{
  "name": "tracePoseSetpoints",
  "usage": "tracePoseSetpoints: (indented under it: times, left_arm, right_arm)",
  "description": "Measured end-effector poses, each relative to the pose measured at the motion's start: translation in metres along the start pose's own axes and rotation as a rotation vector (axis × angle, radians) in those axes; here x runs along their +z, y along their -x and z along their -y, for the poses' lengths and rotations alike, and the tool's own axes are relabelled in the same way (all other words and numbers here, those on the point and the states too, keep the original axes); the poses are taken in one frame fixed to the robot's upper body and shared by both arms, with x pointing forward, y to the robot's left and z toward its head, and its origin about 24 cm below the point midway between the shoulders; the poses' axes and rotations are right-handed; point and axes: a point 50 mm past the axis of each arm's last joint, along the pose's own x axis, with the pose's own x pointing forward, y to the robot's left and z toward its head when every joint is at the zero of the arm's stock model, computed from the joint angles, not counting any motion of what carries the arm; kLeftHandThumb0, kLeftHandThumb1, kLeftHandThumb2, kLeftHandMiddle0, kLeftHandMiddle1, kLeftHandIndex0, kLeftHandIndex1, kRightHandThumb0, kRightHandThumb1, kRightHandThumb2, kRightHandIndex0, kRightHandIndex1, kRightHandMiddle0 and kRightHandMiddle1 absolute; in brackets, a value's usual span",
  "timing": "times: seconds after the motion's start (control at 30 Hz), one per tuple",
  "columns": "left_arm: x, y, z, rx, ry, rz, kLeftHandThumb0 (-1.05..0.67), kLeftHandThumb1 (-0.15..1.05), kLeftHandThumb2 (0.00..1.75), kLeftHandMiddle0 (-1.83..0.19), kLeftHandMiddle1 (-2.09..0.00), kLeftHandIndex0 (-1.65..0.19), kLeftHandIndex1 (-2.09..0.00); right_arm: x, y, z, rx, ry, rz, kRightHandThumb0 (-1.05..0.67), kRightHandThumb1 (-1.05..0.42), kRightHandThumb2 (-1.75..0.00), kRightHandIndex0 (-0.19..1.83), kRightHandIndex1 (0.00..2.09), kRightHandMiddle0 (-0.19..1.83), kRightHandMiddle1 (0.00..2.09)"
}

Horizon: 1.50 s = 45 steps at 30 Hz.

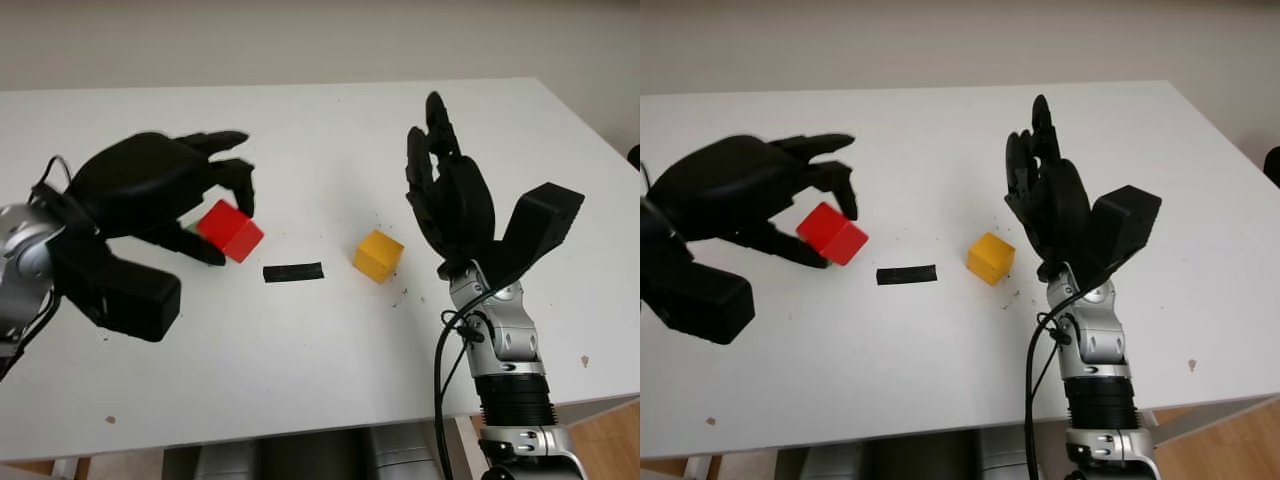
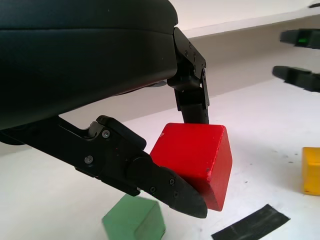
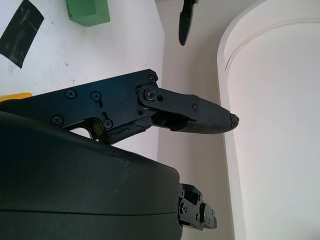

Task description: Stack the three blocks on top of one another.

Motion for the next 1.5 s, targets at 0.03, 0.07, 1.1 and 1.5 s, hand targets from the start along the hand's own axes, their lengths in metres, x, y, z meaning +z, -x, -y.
tracePoseSetpoints:
  times: [0.03, 0.07, 1.1, 1.5]
  left_arm:
    - [0.001, -0.006, 0.000, -0.012, -0.003, 0.009, -0.43, 0.93, 0.06, -0.20, -0.06, -0.48, -1.32]
    - [0.002, -0.012, 0.000, -0.019, 0.000, 0.018, -0.43, 0.94, 0.06, -0.19, -0.05, -0.49, -1.33]
    - [0.022, -0.076, 0.047, -0.209, 0.008, 0.120, -0.41, 0.93, 0.06, -0.15, -0.04, -0.42, -1.57]
    - [0.024, -0.078, 0.051, -0.221, 0.014, 0.130, -0.42, 0.94, 0.05, -0.15, -0.05, -0.41, -1.55]
  right_arm:
    - [0.000, 0.000, 0.000, -0.001, 0.000, -0.001, -0.65, -1.05, -0.58, -0.19, 0.00, -0.19, 0.02]
    - [0.000, 0.000, 0.000, 0.001, 0.000, -0.001, -0.65, -1.05, -0.58, -0.19, 0.00, -0.19, 0.02]
    - [-0.004, 0.003, -0.002, -0.016, -0.006, -0.009, -0.64, -1.05, -0.58, -0.19, 0.00, -0.19, 0.04]
    - [-0.003, 0.003, -0.002, -0.015, -0.005, -0.005, -0.65, -1.05, -0.57, -0.19, 0.00, -0.19, 0.03]
